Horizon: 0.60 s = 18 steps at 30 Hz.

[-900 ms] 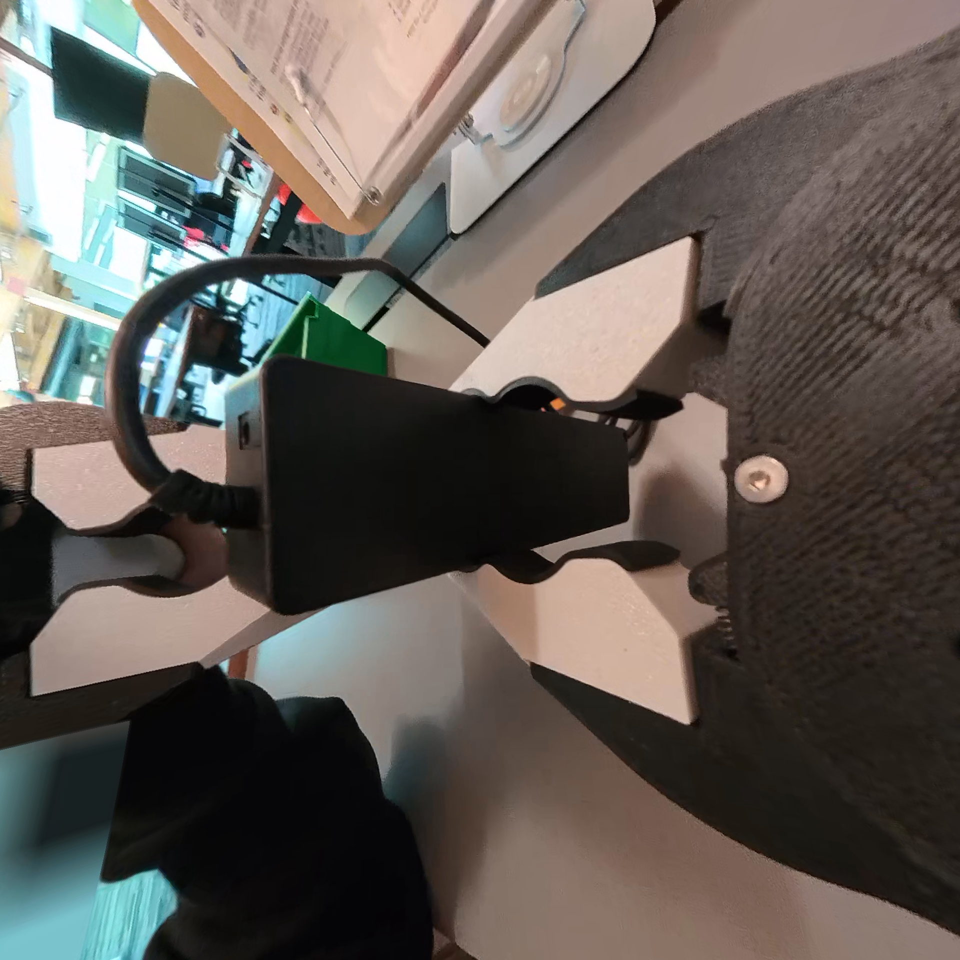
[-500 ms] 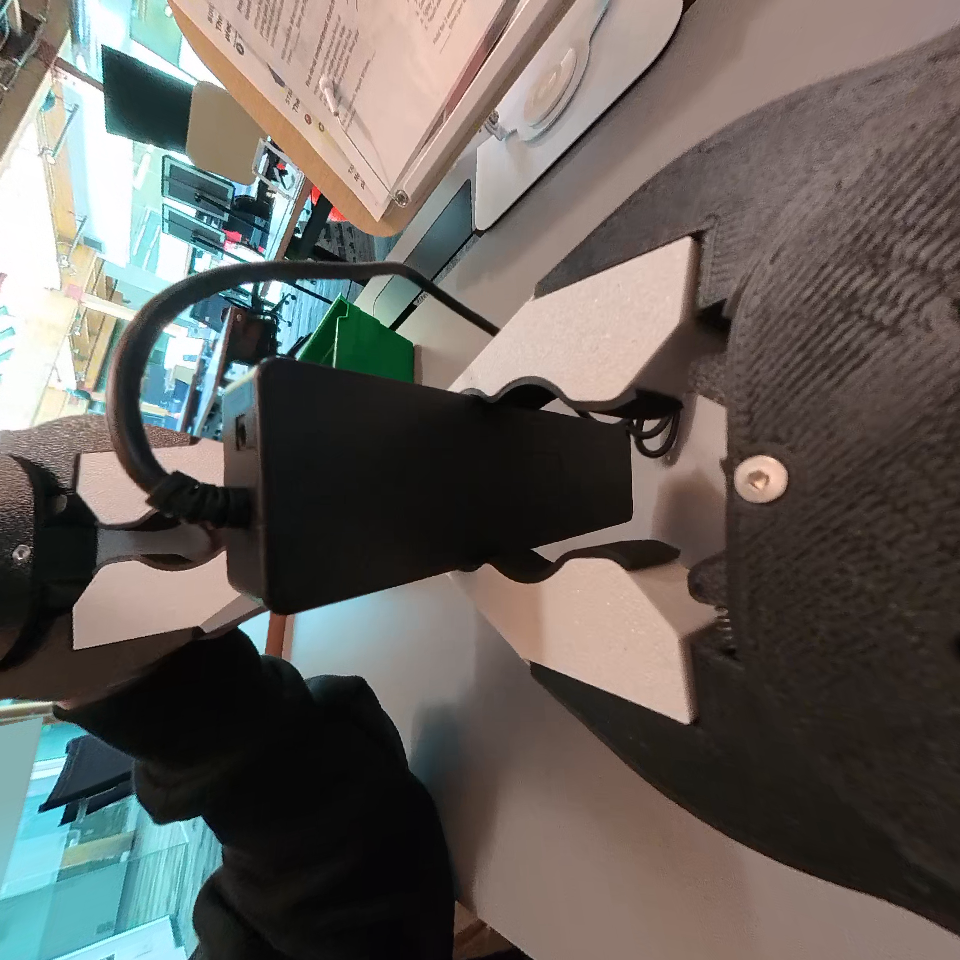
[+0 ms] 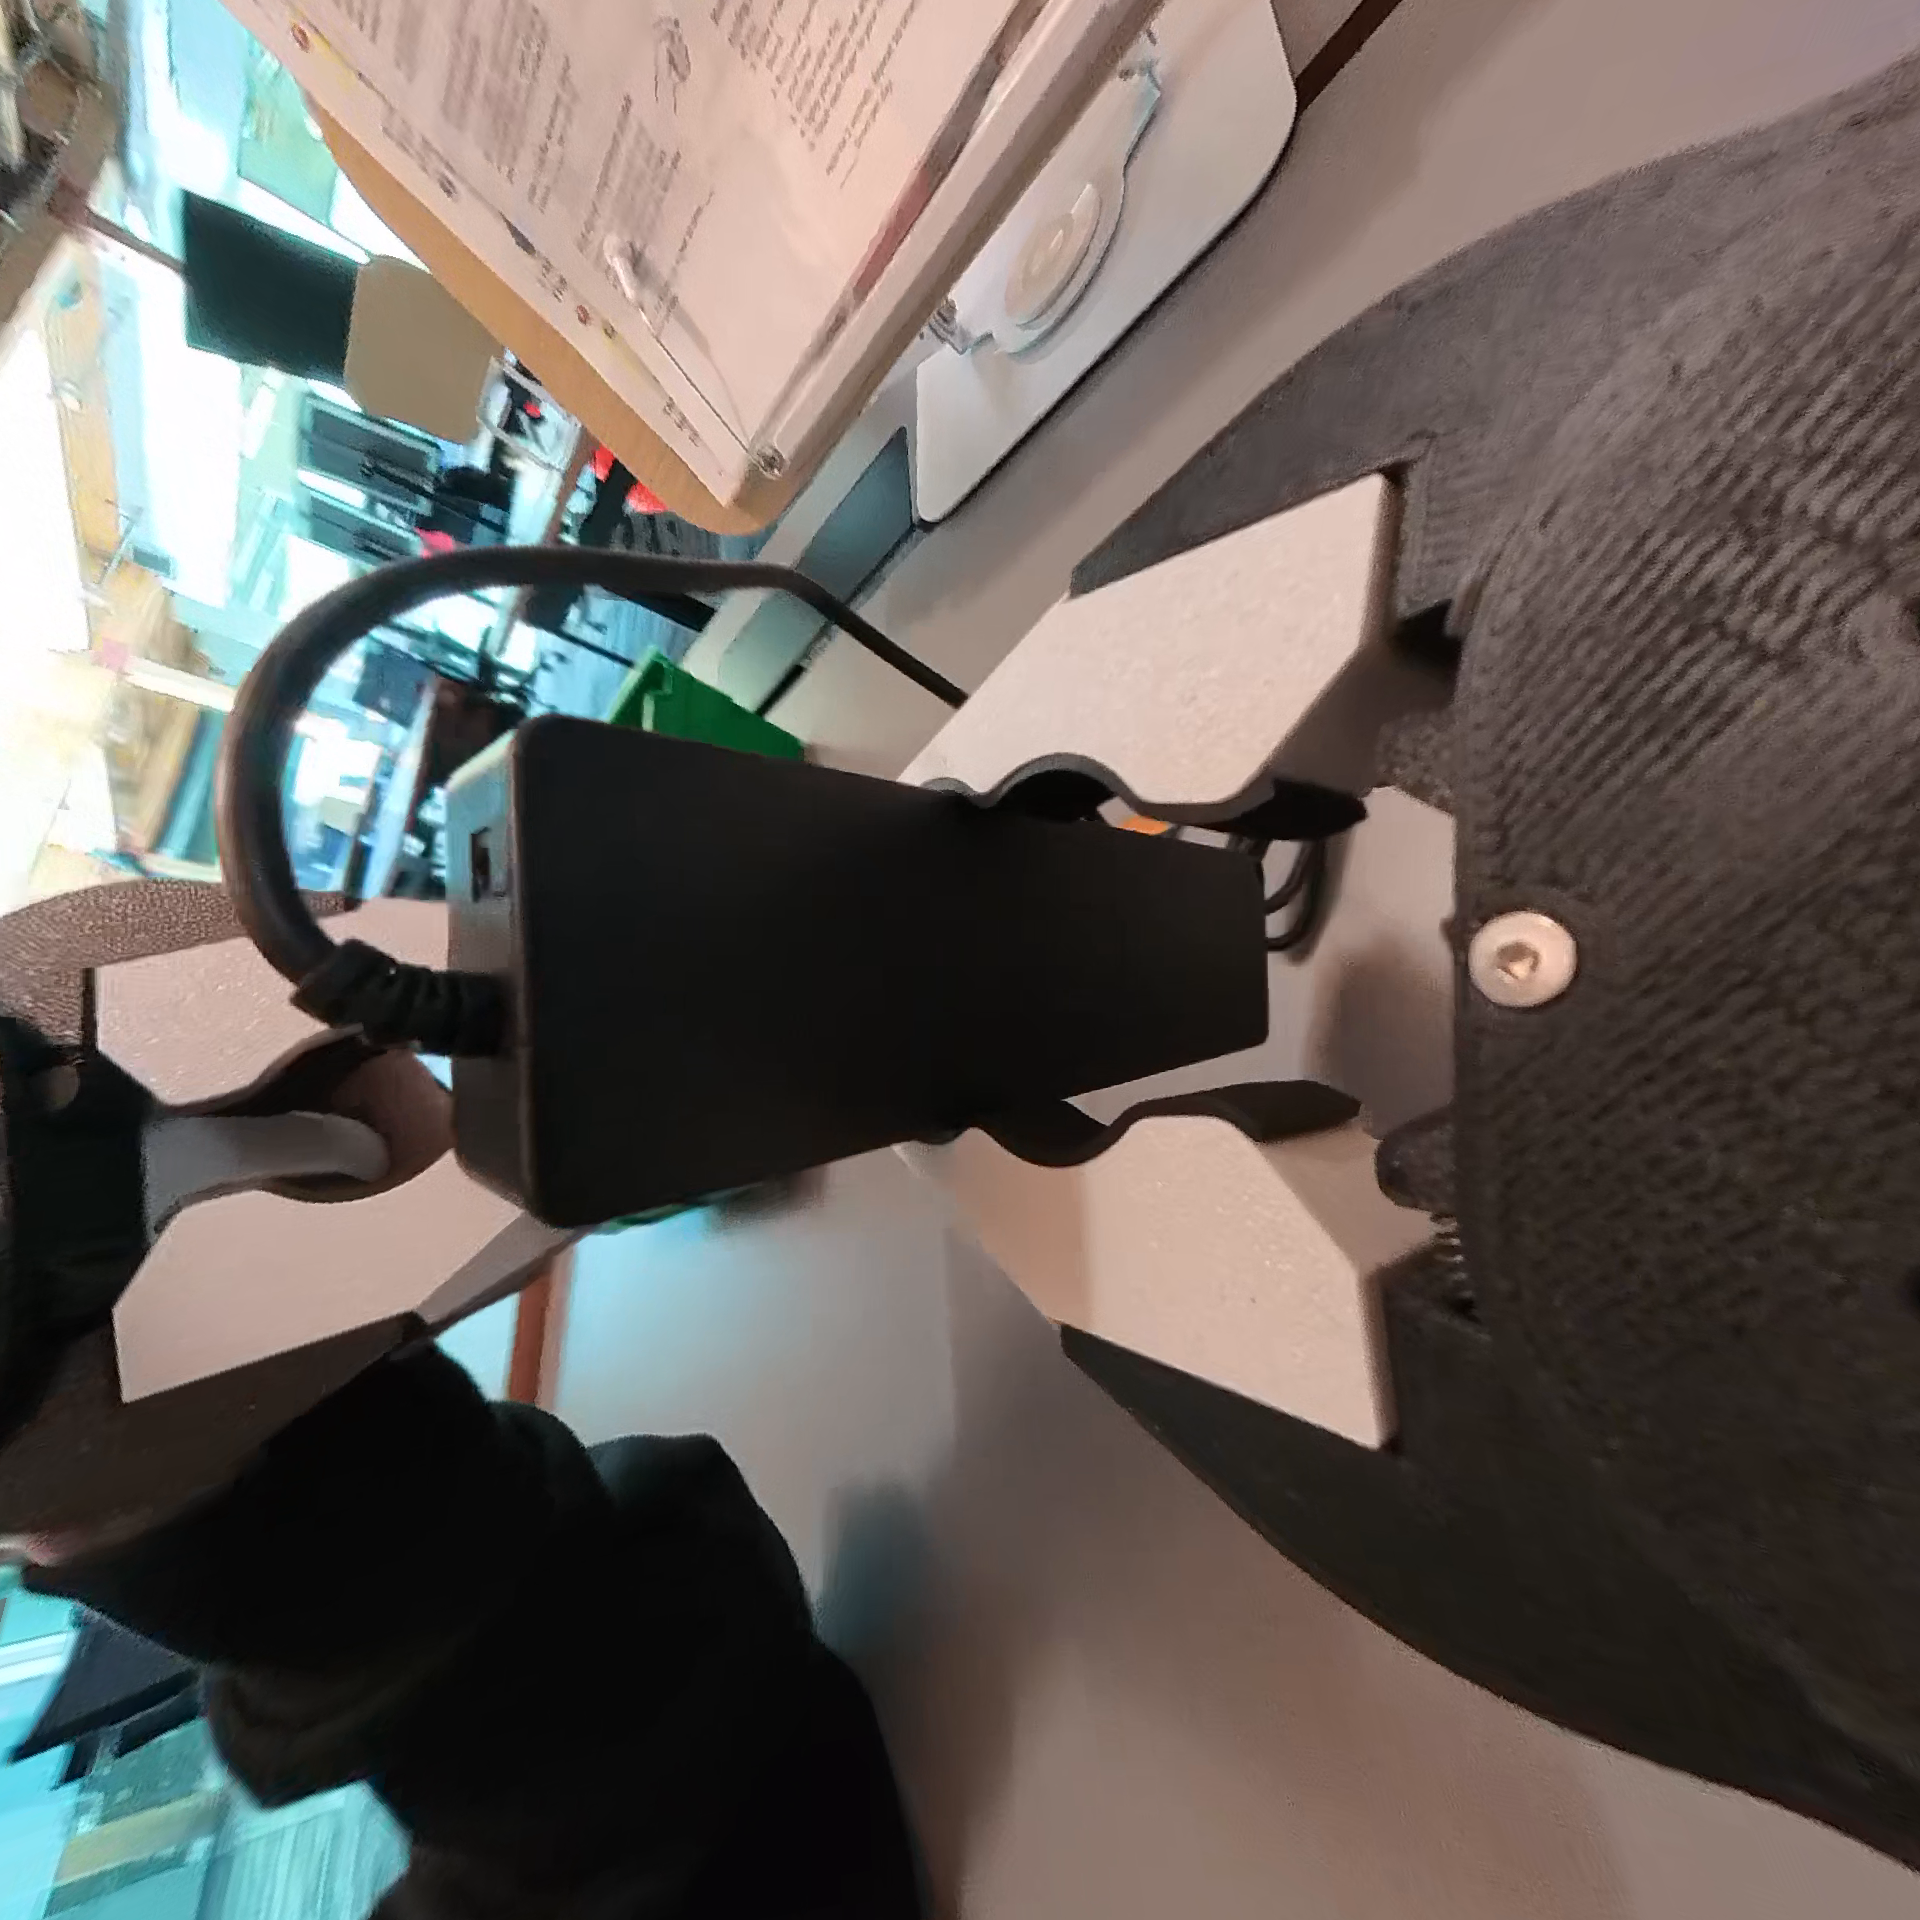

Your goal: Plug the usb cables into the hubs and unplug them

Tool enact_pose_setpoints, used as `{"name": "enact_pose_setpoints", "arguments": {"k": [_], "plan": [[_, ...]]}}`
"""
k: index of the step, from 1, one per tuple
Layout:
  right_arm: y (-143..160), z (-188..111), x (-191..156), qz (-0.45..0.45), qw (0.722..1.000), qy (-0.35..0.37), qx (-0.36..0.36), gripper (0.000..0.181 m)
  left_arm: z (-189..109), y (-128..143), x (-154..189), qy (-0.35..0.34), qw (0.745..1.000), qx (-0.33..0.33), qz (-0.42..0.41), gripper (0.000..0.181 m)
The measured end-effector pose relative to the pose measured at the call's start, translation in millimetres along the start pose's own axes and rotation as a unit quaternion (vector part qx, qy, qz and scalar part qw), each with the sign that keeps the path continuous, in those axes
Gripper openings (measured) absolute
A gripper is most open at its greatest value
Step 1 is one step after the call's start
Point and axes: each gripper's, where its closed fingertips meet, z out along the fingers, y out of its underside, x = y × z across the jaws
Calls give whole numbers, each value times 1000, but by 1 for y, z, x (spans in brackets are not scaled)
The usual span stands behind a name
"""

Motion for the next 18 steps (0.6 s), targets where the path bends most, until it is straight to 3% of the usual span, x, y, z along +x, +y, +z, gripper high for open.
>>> {"name": "enact_pose_setpoints", "arguments": {"k": [1,5,8,11,15,18], "plan": [[-7,-2,2,2,1000,6,15,52,-9,-8,-8,-29,999,23,-9,27],[-27,-21,31,7,995,84,58,52,-67,-44,-49,-169,970,168,-59,32],[-59,-44,51,6,983,148,110,52,-102,-48,-67,-229,942,230,-87,32],[-95,-71,71,11,974,184,134,52,-106,-39,-72,-227,940,232,-105,32],[-144,-116,102,-23,958,255,126,52,-99,-21,-76,-232,950,184,-103,35],[-170,-154,127,-40,944,308,114,52,-102,-20,-82,-245,945,186,-111,35]]}}
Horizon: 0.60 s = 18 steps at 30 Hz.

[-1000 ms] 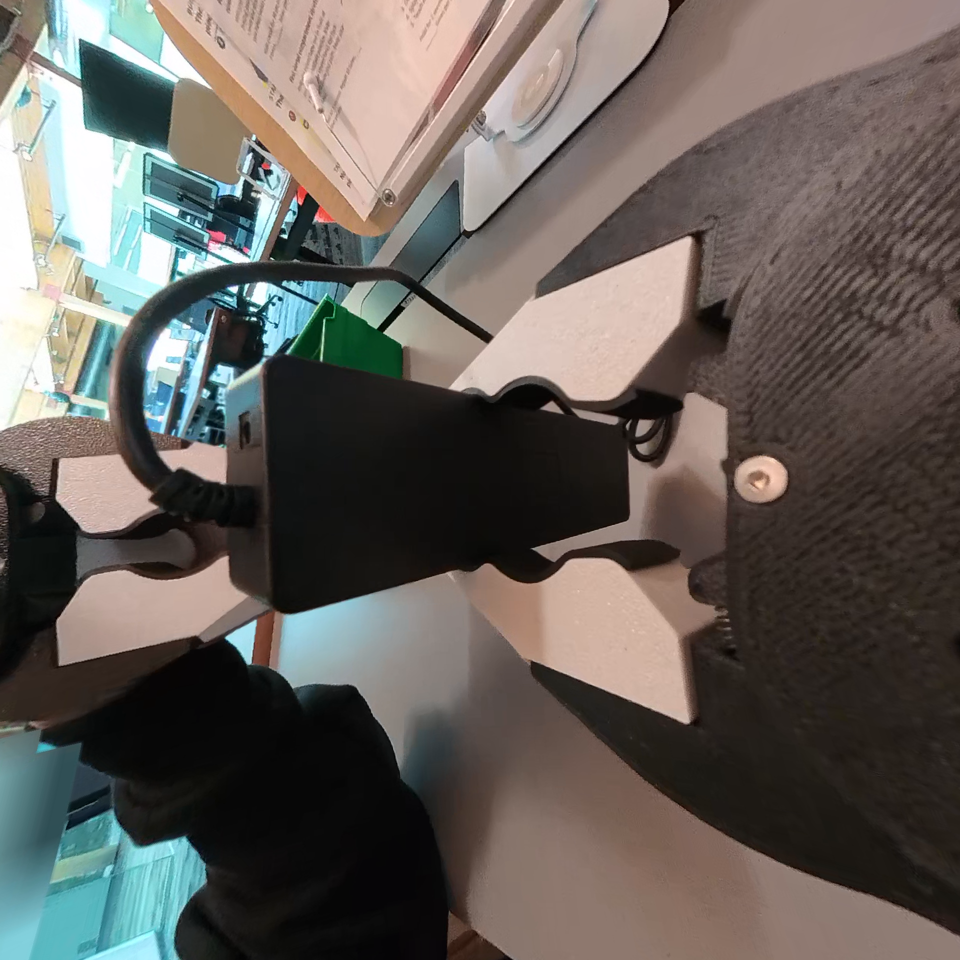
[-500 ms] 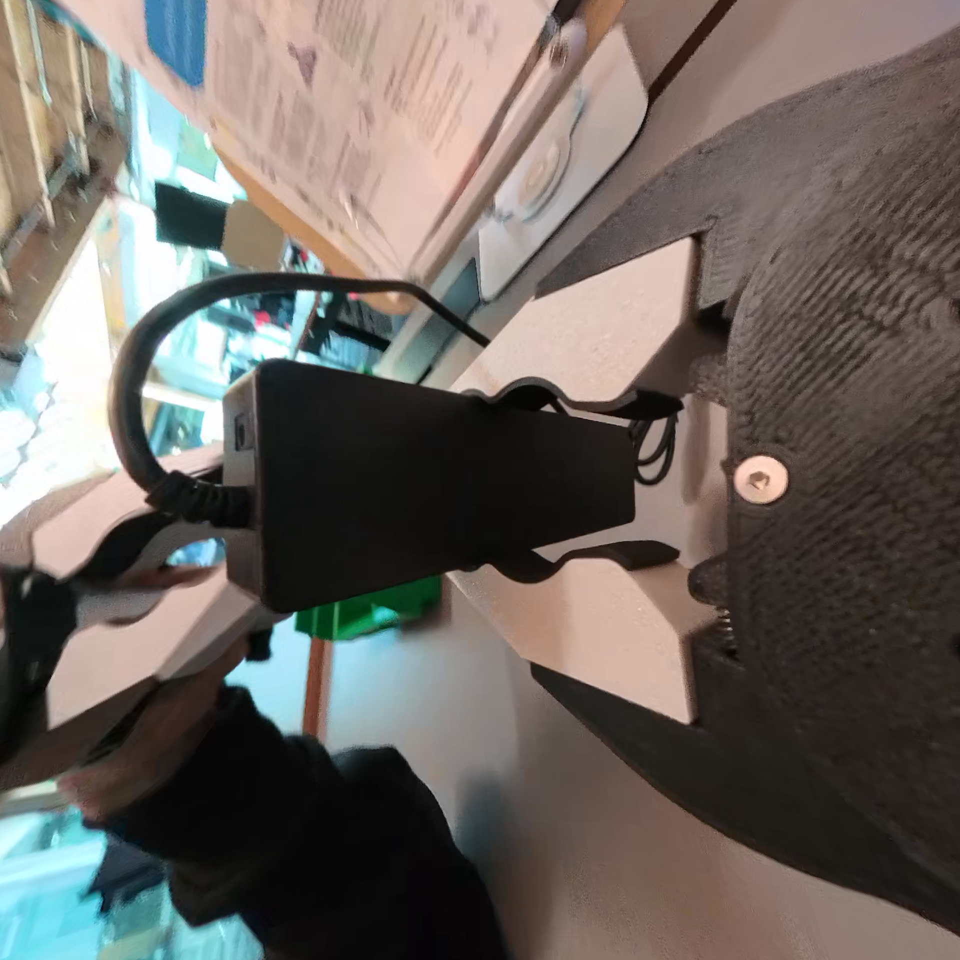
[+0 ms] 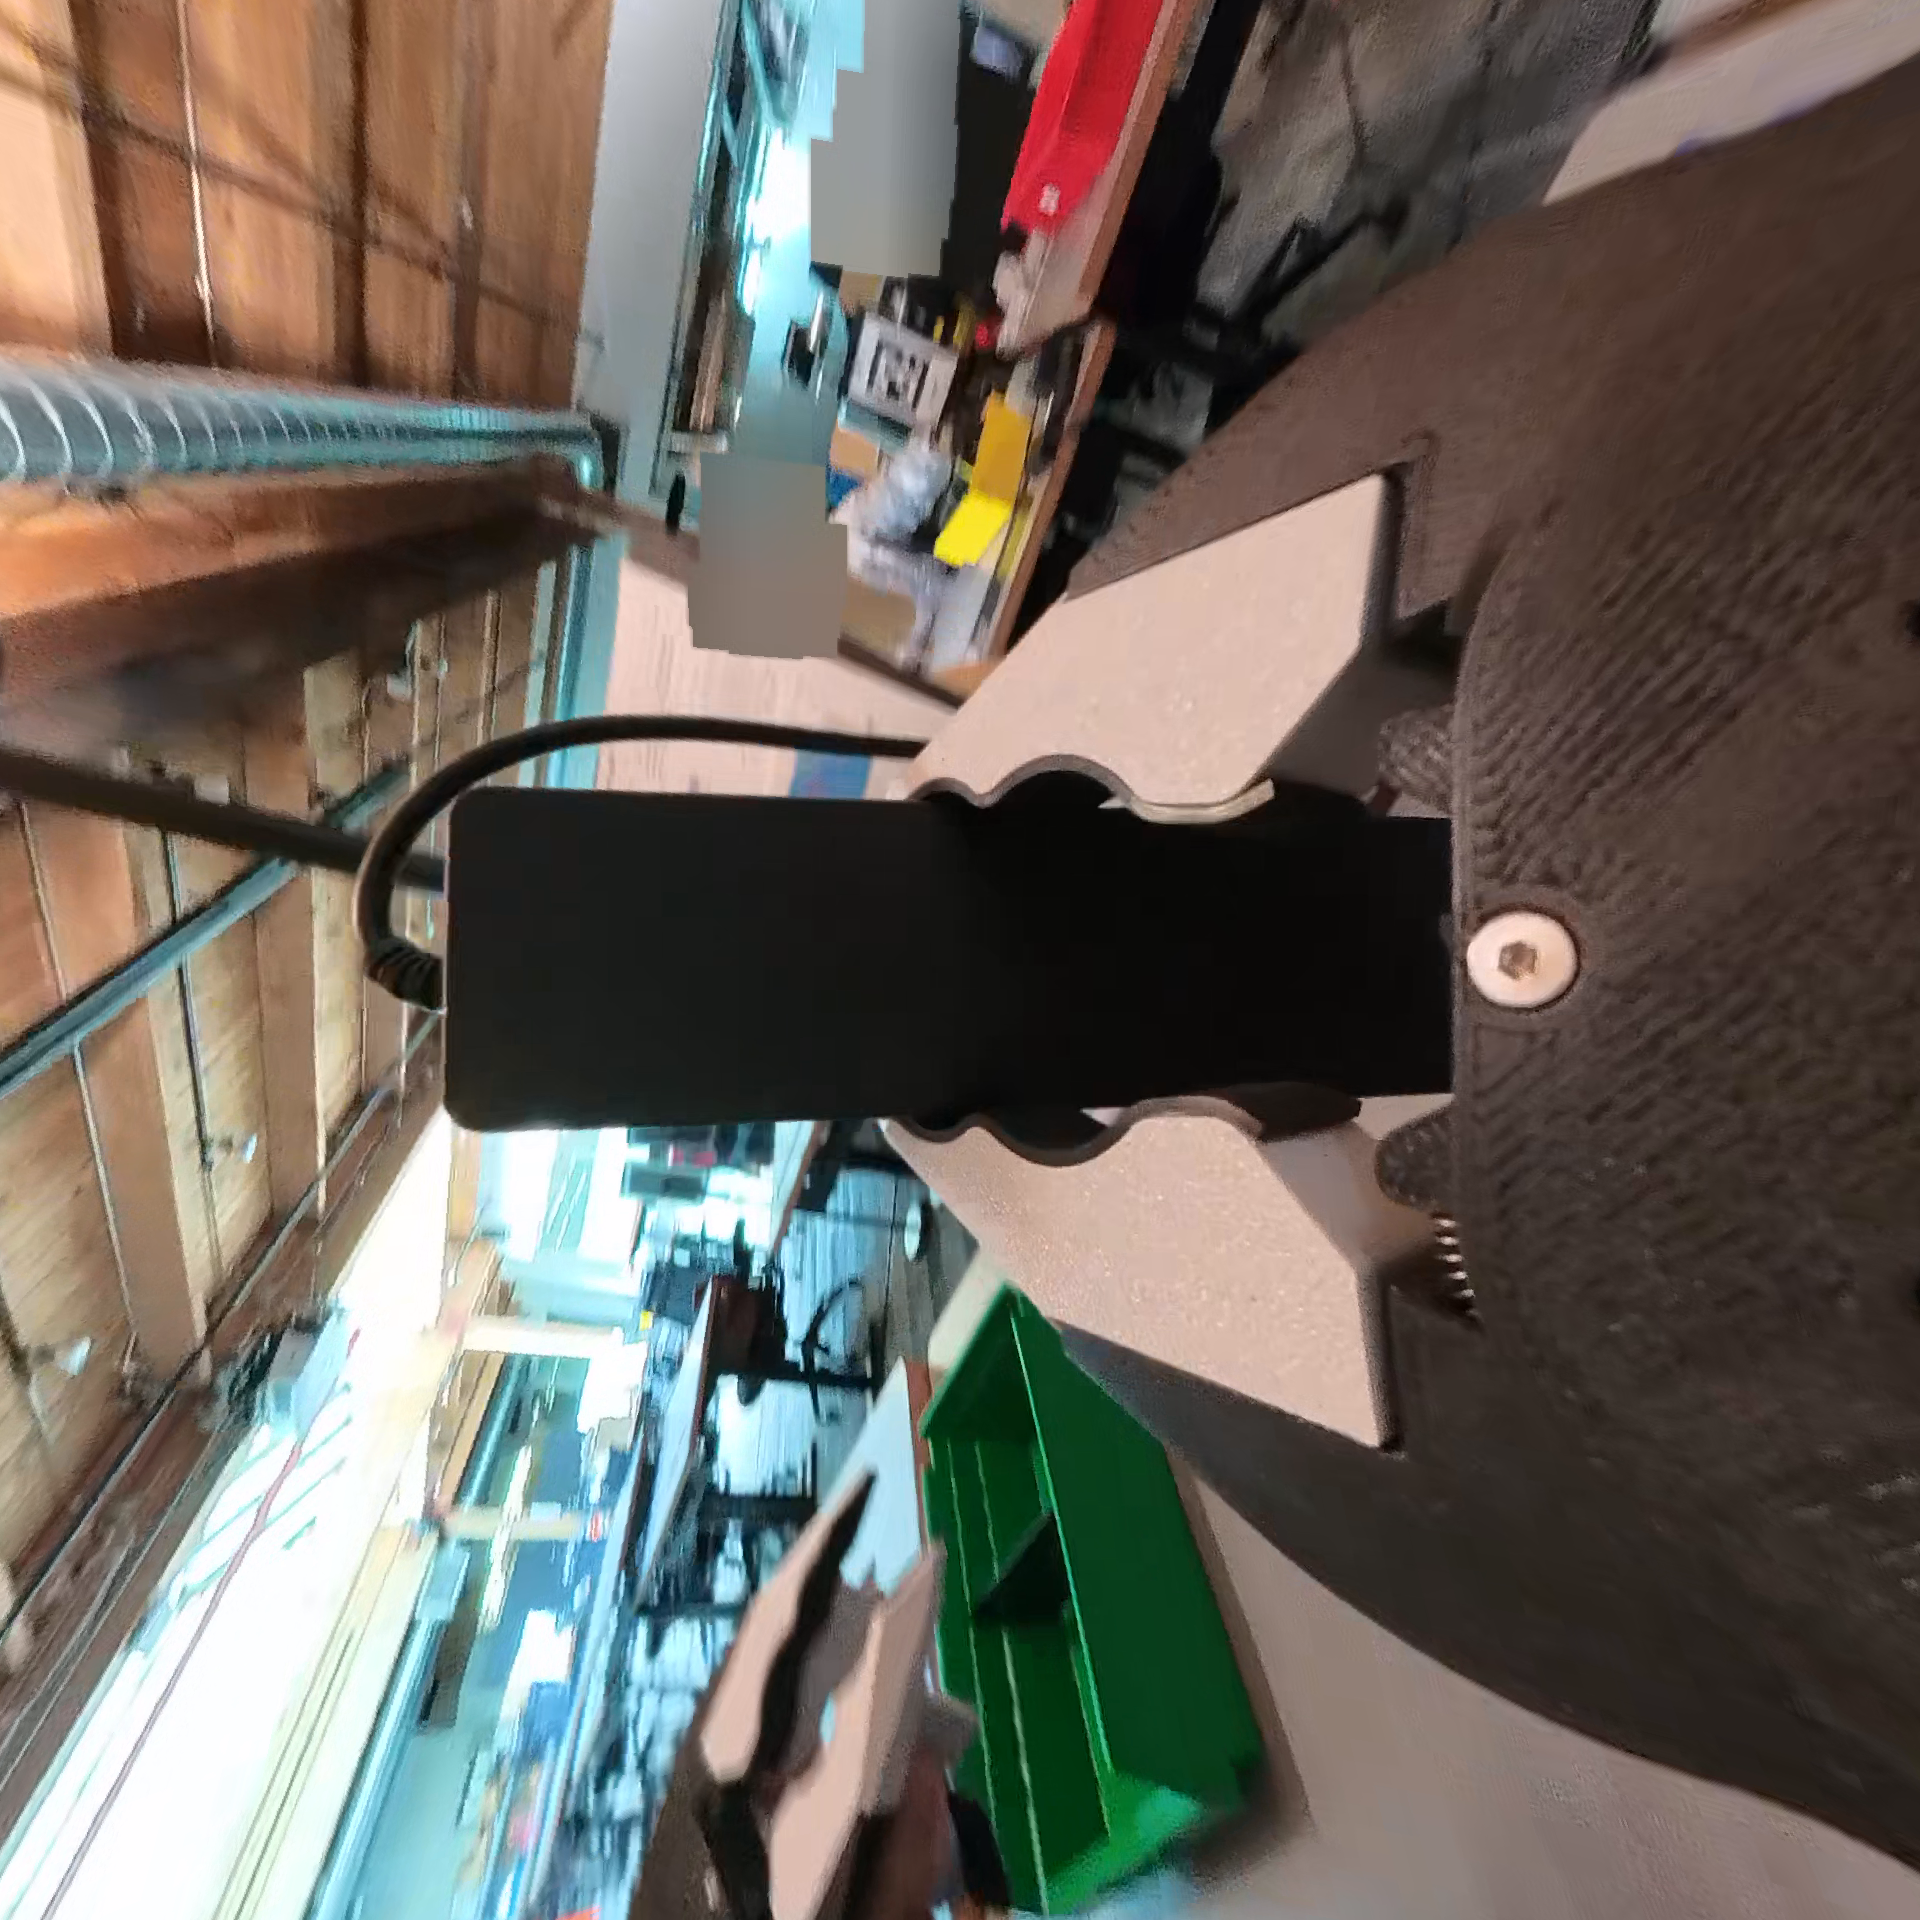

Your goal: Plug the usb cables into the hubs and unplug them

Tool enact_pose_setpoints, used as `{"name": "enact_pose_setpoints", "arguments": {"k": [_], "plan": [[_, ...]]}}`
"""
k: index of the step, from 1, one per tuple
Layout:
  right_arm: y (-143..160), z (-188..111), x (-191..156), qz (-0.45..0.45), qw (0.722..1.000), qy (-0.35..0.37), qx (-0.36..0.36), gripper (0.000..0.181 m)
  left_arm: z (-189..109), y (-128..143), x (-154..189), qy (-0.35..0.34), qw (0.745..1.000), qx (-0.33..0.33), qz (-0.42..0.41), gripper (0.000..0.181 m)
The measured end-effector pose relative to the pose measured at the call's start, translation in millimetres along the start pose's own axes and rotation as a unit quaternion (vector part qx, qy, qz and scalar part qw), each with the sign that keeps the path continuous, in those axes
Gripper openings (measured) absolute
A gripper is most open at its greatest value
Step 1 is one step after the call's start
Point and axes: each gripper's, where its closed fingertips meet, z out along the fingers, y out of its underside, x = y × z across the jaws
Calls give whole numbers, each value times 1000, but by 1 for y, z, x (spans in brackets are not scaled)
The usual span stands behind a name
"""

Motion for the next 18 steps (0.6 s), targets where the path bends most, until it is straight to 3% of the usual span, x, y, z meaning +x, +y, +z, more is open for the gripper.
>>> {"name": "enact_pose_setpoints", "arguments": {"k": [3,6,9,18], "plan": [[-8,-8,46,-12,998,59,-14,52,6,-2,10,29,1000,5,0,35],[5,-21,89,-14,991,130,-31,52,13,8,15,33,999,-25,23,37],[47,-33,115,14,982,165,-87,52,16,11,21,40,998,-36,37,37],[179,-67,139,50,933,229,-274,52,19,16,26,52,997,-46,44,38]]}}
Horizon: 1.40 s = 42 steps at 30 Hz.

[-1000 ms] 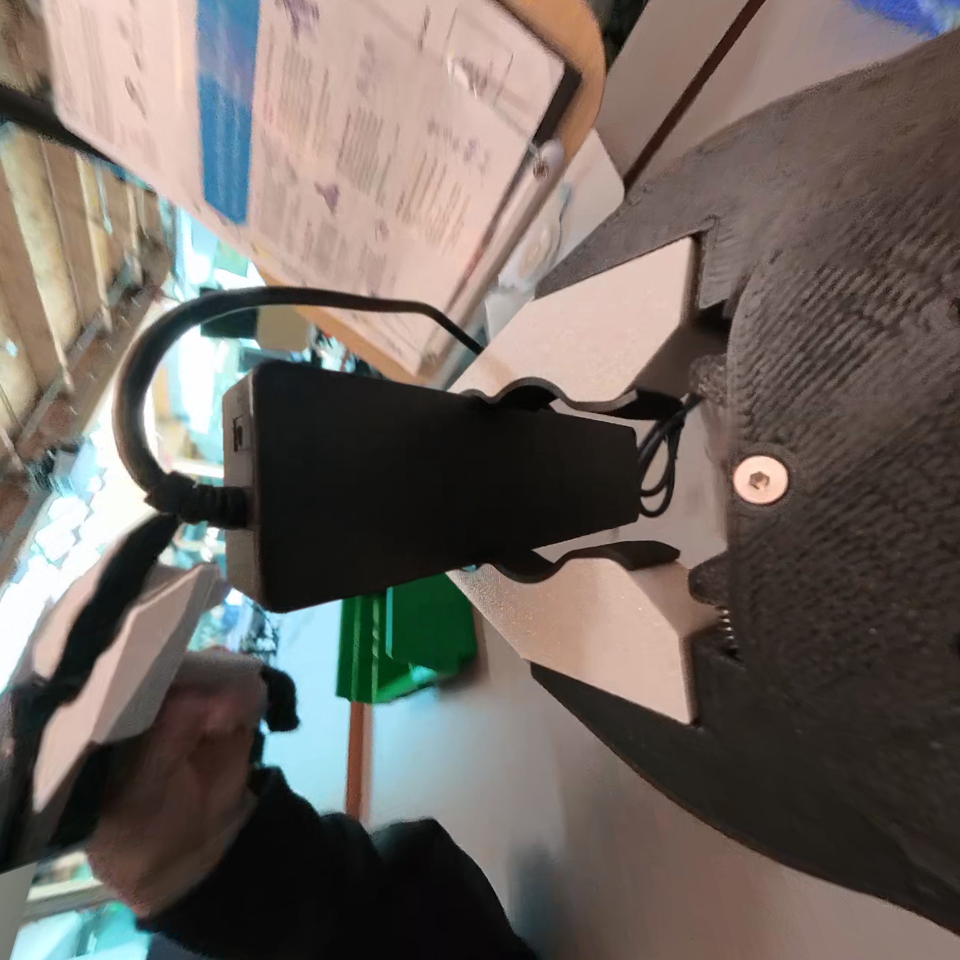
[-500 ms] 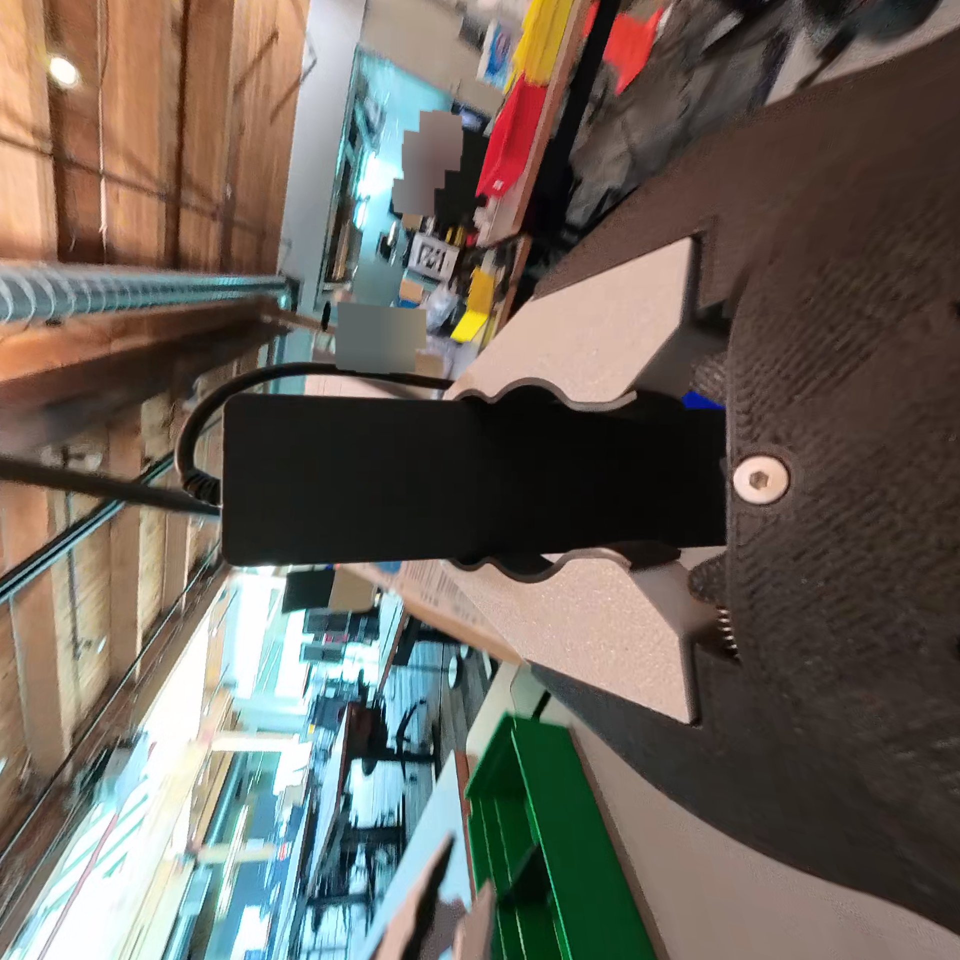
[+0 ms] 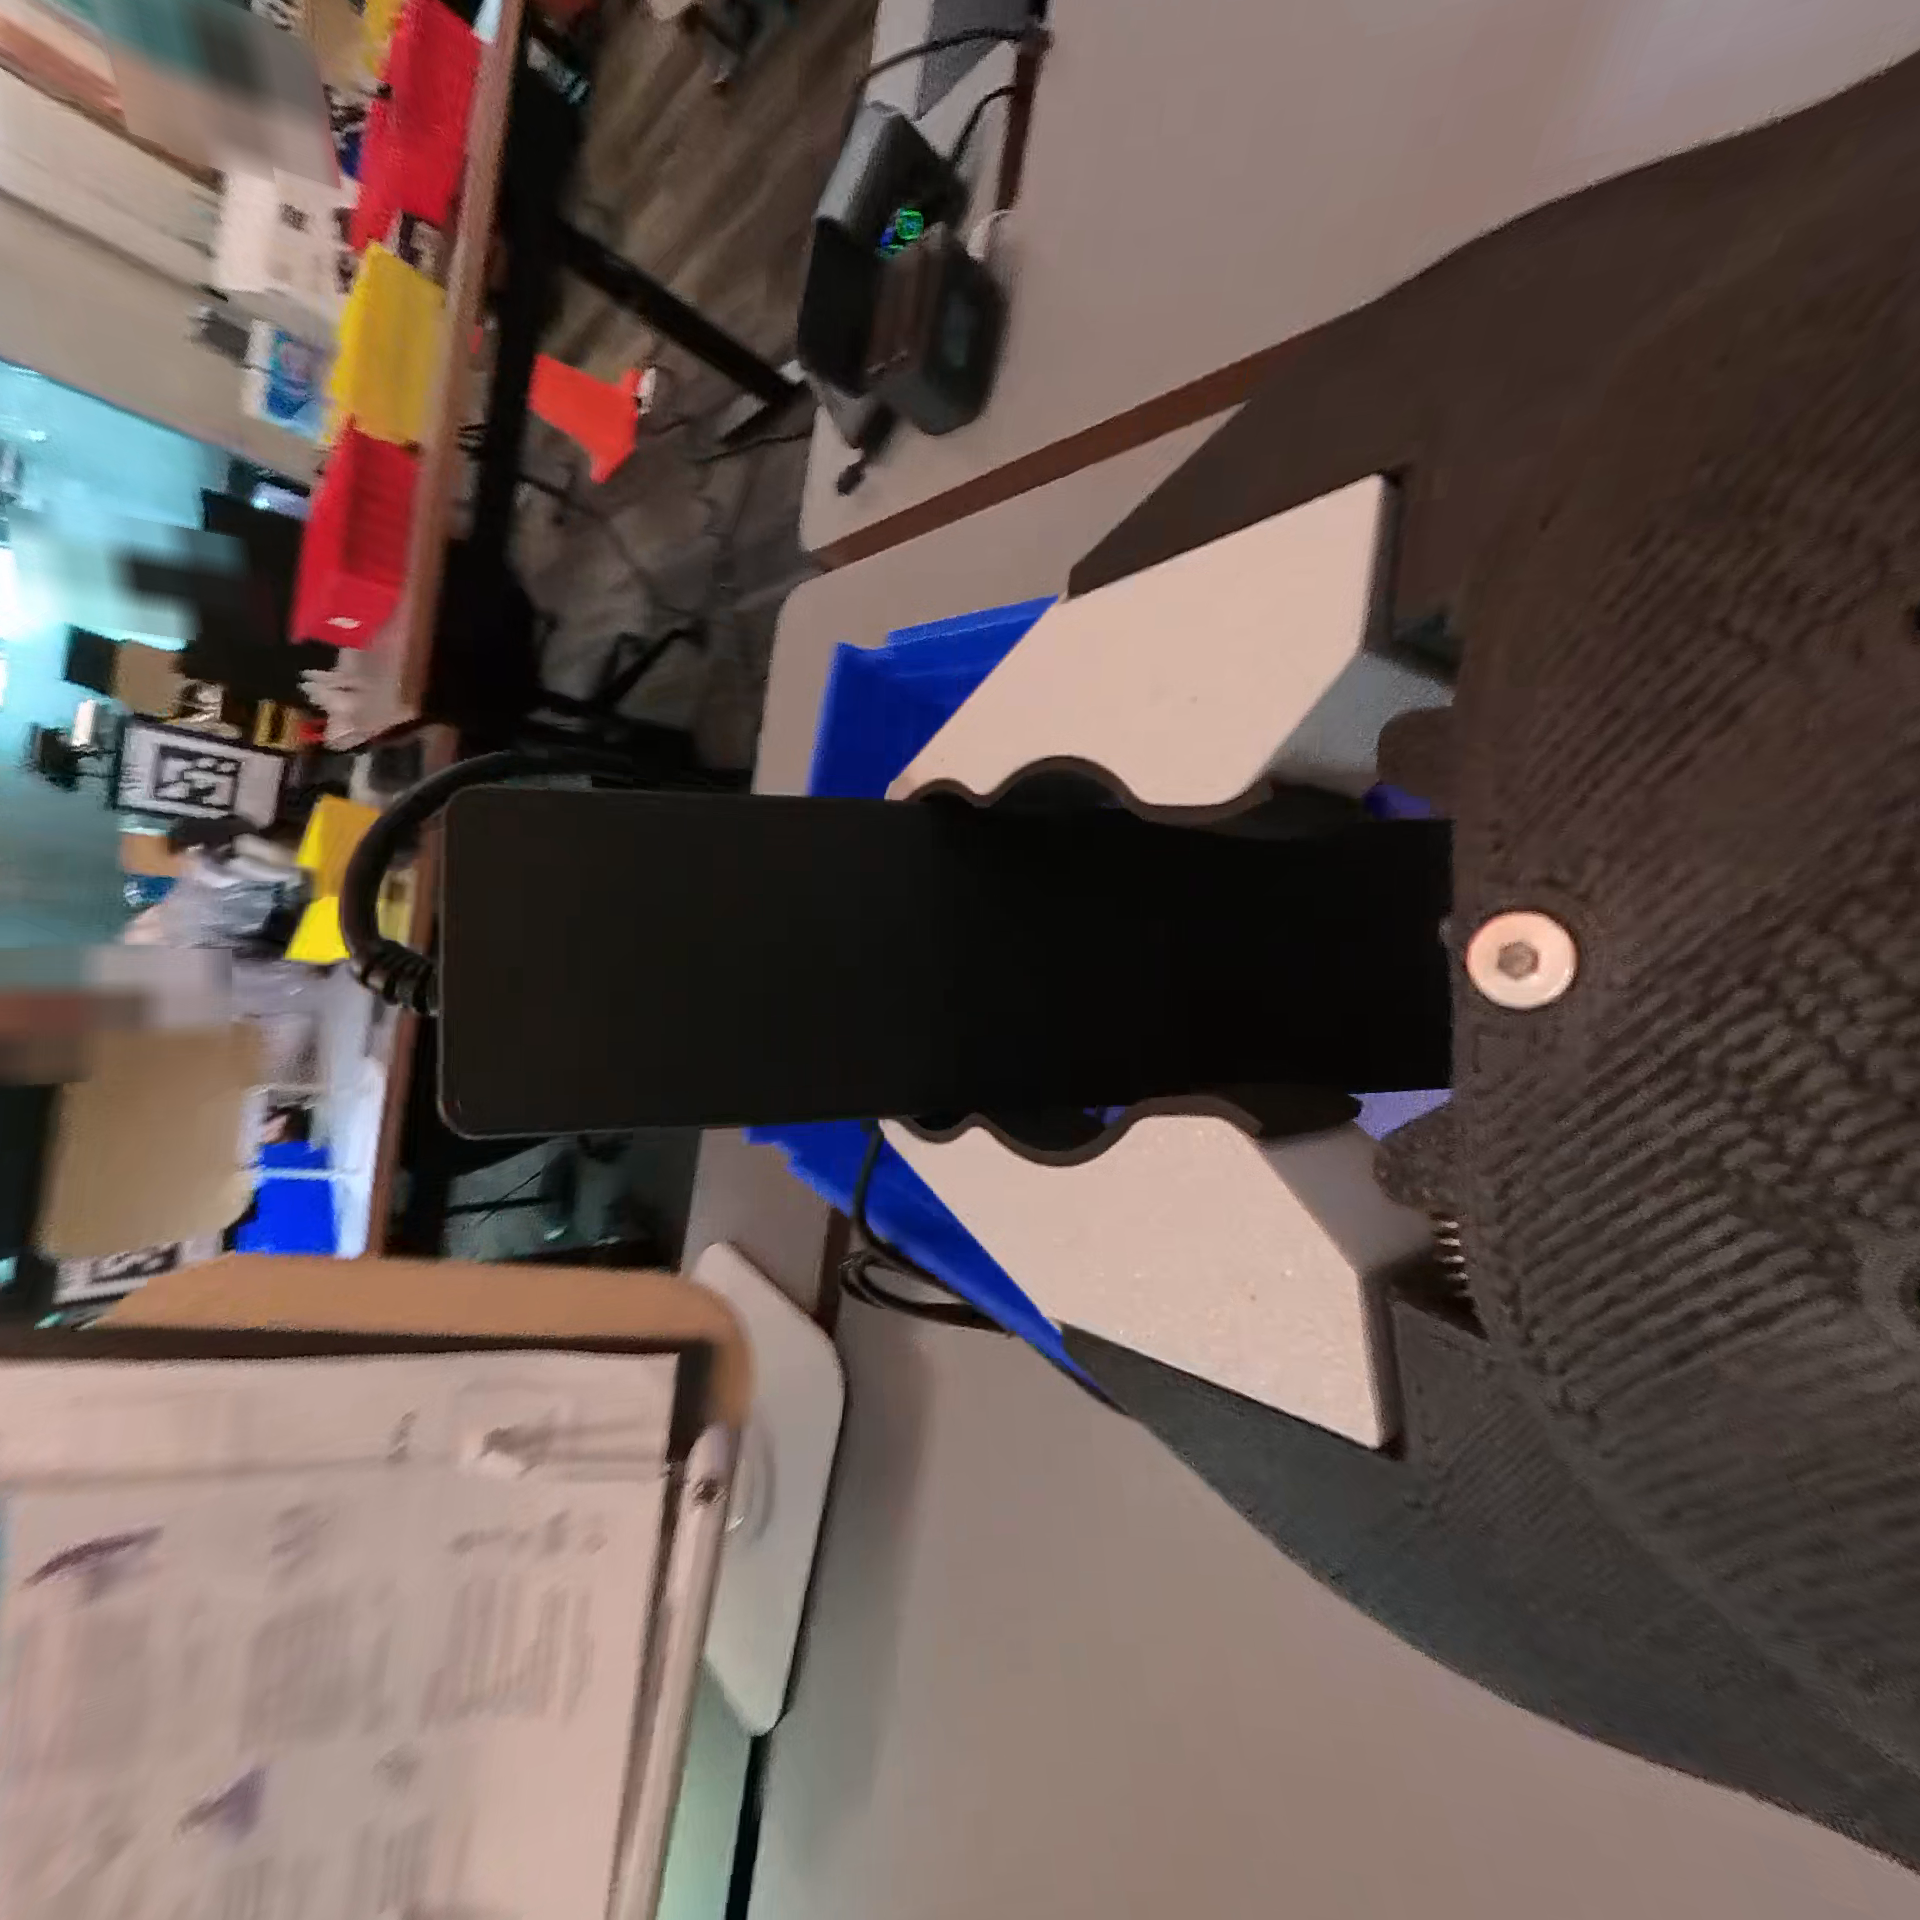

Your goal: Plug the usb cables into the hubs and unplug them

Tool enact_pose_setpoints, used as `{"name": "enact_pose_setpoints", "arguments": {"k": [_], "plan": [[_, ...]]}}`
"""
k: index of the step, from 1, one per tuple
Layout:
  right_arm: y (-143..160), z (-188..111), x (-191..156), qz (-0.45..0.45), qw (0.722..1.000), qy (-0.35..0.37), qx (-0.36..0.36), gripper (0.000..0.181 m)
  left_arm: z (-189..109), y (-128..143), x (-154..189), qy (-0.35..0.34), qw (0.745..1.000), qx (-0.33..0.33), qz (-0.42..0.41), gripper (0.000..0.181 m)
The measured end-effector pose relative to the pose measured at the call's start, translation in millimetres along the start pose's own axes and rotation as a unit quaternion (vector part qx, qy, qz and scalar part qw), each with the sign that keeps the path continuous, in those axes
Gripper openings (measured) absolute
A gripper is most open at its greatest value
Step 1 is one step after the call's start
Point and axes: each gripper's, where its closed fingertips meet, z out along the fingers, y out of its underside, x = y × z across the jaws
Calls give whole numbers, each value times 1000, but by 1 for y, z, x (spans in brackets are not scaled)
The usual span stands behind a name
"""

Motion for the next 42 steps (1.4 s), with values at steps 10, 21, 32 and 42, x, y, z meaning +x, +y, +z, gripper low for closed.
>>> {"name": "enact_pose_setpoints", "arguments": {"k": [10,21,32,42], "plan": [[56,12,26,-3,995,65,-71,52,0,6,-4,0,1000,-7,2,38],[-118,-50,-23,-14,987,-67,146,52,1,10,-7,-2,1000,-13,2,37],[-180,-71,26,9,976,11,215,53,-3,9,-6,3,1000,-7,8,37],[-47,-11,-25,76,989,-124,9,52,-2,9,-3,7,1000,-12,18,37]]}}
